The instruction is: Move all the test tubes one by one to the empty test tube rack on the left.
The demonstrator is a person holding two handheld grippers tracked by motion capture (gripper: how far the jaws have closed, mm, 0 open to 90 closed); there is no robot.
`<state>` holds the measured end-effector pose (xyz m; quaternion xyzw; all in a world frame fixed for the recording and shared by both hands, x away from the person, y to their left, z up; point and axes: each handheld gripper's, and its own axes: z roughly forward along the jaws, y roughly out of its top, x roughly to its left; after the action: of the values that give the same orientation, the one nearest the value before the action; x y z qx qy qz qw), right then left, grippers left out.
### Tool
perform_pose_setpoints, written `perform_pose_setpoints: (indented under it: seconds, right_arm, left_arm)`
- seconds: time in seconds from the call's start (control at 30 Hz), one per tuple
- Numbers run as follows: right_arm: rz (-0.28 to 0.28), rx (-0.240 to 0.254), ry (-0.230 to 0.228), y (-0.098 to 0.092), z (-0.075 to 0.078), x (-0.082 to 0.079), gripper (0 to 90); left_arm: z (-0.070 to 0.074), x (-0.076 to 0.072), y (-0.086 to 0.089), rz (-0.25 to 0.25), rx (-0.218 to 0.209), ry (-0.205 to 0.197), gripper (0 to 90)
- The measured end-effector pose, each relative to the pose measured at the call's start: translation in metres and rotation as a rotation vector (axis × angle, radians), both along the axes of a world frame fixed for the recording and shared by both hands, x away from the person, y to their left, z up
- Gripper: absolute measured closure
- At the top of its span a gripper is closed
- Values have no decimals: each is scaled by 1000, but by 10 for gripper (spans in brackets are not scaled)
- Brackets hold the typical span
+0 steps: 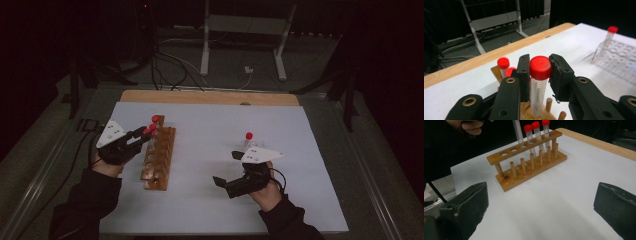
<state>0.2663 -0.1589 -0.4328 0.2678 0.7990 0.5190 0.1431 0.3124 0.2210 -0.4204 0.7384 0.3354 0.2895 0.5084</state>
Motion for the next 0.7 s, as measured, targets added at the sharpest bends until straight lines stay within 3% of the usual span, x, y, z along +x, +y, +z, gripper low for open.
perform_pose_setpoints:
  seconds: [0.1, 0.7]
  right_arm:
    - [0, 4, 4, -1, 0, 0, 0]
    - [-1, 7, 12, -2, -1, 2, 0]
  left_arm:
    - [-6, 1, 2, 7, -7, 13, 719]
    - [-33, 9, -3, 8, 66, 96, 718]
